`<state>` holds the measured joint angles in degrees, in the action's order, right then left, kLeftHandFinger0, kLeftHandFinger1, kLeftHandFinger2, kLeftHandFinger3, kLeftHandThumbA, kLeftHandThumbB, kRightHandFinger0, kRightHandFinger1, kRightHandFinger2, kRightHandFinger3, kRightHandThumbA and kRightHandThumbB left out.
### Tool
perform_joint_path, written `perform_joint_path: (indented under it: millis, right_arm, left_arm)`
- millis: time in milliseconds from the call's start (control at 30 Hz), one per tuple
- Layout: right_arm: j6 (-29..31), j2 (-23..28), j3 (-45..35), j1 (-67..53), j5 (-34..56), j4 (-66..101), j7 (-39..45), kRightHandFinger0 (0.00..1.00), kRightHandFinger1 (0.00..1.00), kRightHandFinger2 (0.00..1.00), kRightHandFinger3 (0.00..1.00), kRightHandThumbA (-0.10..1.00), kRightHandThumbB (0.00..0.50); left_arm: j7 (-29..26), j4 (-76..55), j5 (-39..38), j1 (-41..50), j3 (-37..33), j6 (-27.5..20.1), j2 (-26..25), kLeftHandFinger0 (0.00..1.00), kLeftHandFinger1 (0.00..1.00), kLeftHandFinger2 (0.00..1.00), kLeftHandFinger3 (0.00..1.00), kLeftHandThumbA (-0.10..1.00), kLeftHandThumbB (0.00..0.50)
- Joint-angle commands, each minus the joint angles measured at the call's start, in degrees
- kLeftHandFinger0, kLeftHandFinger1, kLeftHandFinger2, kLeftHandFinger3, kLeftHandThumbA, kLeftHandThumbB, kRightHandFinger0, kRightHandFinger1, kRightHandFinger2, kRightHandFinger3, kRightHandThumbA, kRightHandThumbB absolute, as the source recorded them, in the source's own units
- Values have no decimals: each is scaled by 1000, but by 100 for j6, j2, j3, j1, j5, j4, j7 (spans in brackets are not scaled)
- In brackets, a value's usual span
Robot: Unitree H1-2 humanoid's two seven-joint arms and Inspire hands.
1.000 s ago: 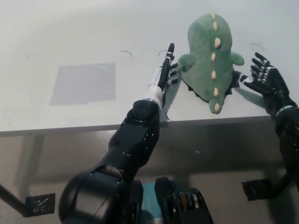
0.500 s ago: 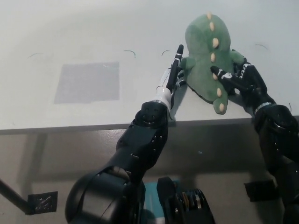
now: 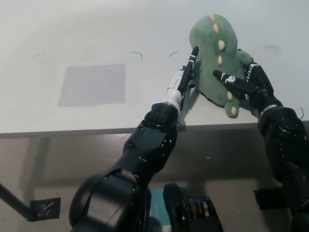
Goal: Use both hands to pick up a dinasour on the right side and move it to the left side
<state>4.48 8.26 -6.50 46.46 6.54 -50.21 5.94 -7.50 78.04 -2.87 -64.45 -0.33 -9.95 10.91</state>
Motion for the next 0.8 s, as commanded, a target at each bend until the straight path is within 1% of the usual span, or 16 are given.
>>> perform_joint_path:
  millis: [0,33,67,167,200,267,300,367,433,467,600,633,767]
  right_arm:
    - [451,-166,-5,206,99,71,55,1000,1000,1000,1000,1000,153]
    - [477,-182,-22,204,102,107,21,1000,1000,1000,1000,1000,136]
    - [506,-184,-29,204,94,106,2,1000,1000,1000,1000,1000,123]
    - [495,-181,-18,178,33,198,-71,1000,1000,1000,1000,1000,115]
    - [484,-183,-27,176,46,210,-75,1000,1000,1000,1000,1000,113]
    - [524,-180,-31,205,39,177,-104,1000,1000,1000,1000,1000,117]
    - [545,-176,-30,224,38,138,-107,1000,1000,1000,1000,1000,117]
    - [555,-180,-16,207,16,150,-142,1000,1000,1000,1000,1000,128]
    - [579,-190,2,194,2,144,-159,1000,1000,1000,1000,1000,119]
    - [589,-210,4,182,16,125,-146,1000,1000,1000,1000,1000,120]
    - [508,-238,59,105,-64,227,-228,1000,1000,1000,1000,1000,140]
    - [504,-251,73,82,-88,242,-253,1000,1000,1000,1000,1000,136]
    - [535,-322,101,-21,-115,286,-310,1000,1000,1000,1000,1000,129]
  left_arm:
    - [278,22,120,-337,-125,-124,425,1000,1000,1000,1000,1000,163]
    - [269,17,146,-362,-149,-117,421,1000,1000,1000,1000,1000,161]
    - [287,15,136,-376,-144,-105,417,1000,1000,1000,1000,1000,145]
    - [289,20,131,-409,-147,-72,414,1000,1000,1000,1000,1000,134]
    - [271,24,134,-418,-148,-46,415,1000,1000,1000,1000,1000,141]
    - [317,42,108,-452,-130,-62,398,1000,1000,1000,1000,1000,128]
    - [317,42,106,-458,-127,-53,393,1000,1000,1000,1000,1000,148]
    - [315,33,123,-452,-144,-53,385,1000,1000,1000,1000,1000,137]
    - [357,36,108,-430,-135,-85,372,1000,1000,1000,1000,1000,105]
    - [384,31,116,-404,-145,-114,359,1000,1000,1000,1000,1000,100]
    - [386,32,115,-354,-146,-120,355,1000,1000,1000,1000,1000,112]
    - [395,30,130,-333,-162,-148,349,1000,1000,1000,1000,1000,101]
    - [355,22,218,-246,-256,-161,322,1000,1000,1000,1000,1000,96]
